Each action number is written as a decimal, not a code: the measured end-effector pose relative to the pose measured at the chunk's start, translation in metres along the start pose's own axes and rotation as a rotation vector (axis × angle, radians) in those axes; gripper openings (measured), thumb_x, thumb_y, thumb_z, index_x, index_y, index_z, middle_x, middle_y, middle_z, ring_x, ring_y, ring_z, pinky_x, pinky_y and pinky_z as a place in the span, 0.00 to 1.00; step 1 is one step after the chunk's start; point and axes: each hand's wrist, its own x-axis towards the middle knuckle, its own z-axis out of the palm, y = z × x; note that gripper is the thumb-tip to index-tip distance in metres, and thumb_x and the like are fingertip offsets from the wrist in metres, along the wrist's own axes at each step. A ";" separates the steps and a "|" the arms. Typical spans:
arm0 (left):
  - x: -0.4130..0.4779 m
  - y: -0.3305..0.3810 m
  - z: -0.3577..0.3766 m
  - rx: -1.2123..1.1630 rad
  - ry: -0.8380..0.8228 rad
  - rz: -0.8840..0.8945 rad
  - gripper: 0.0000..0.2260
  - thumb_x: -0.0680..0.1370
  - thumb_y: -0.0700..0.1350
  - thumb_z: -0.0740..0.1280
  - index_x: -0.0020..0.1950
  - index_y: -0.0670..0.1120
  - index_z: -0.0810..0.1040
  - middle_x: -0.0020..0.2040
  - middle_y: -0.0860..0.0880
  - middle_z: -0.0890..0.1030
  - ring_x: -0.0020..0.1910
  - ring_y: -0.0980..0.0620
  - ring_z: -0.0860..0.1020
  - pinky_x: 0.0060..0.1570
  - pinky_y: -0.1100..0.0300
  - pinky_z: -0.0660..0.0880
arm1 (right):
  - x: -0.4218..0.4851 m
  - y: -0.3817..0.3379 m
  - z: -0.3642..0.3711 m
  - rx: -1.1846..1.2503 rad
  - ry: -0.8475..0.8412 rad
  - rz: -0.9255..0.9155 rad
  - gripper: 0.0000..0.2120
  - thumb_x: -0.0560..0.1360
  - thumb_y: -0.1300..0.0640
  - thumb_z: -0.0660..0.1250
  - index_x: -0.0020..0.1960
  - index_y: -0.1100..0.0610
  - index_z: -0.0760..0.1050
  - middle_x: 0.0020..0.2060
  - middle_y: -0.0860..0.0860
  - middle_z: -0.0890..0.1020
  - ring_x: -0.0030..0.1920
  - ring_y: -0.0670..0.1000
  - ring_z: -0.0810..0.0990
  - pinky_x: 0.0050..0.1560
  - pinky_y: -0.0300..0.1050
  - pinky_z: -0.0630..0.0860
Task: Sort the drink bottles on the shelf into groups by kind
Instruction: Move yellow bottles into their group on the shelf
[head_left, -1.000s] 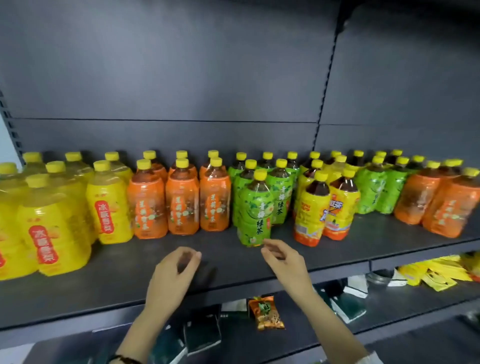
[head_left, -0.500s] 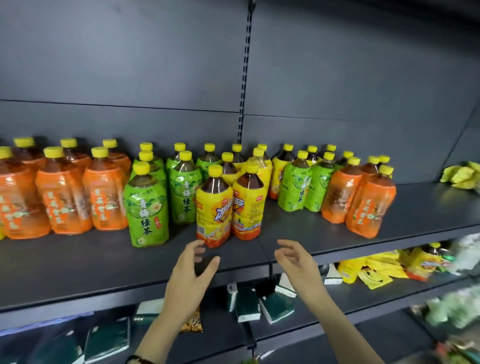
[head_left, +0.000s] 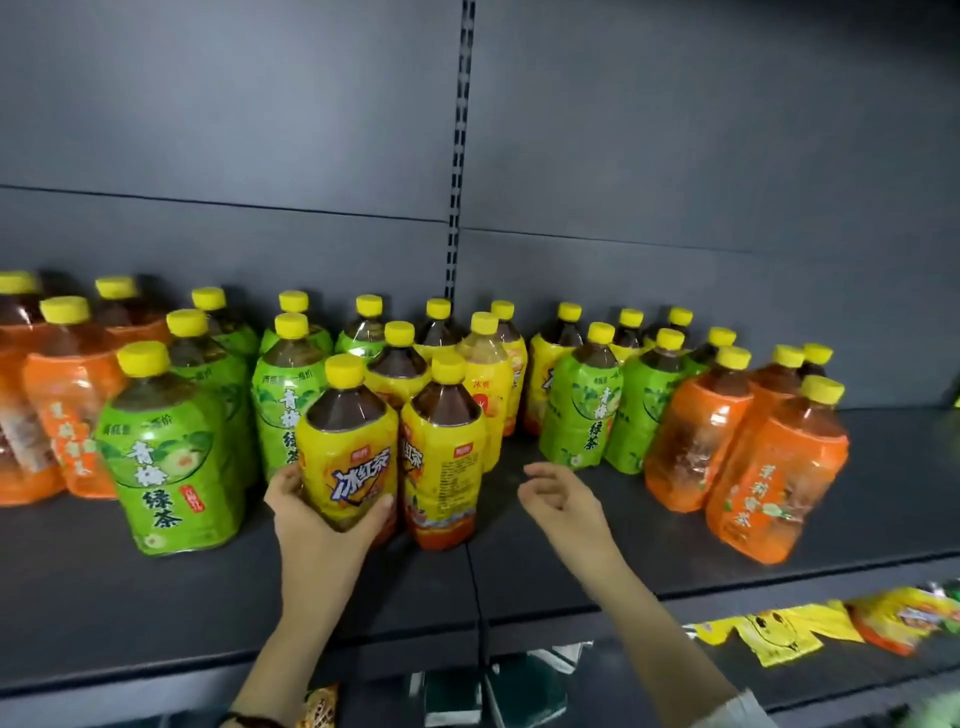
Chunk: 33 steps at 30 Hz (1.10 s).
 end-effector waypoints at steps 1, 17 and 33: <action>0.003 -0.001 0.003 -0.009 -0.006 -0.007 0.41 0.64 0.40 0.79 0.68 0.45 0.57 0.61 0.50 0.66 0.59 0.53 0.72 0.56 0.60 0.72 | 0.012 -0.003 -0.001 0.026 -0.005 0.001 0.12 0.75 0.57 0.69 0.59 0.52 0.74 0.43 0.44 0.80 0.47 0.41 0.78 0.41 0.28 0.73; 0.019 -0.002 0.005 0.009 -0.015 -0.085 0.44 0.58 0.53 0.82 0.62 0.56 0.56 0.60 0.50 0.71 0.54 0.59 0.75 0.52 0.57 0.74 | 0.140 -0.017 0.032 0.216 -0.219 0.016 0.45 0.65 0.47 0.77 0.75 0.46 0.58 0.71 0.48 0.65 0.70 0.53 0.66 0.66 0.54 0.68; 0.008 -0.010 0.017 -0.019 0.055 -0.017 0.35 0.64 0.43 0.78 0.57 0.64 0.59 0.63 0.46 0.69 0.58 0.50 0.74 0.57 0.52 0.72 | 0.074 0.010 -0.045 0.308 -0.263 0.056 0.37 0.58 0.46 0.77 0.64 0.42 0.67 0.55 0.44 0.80 0.55 0.45 0.79 0.47 0.40 0.77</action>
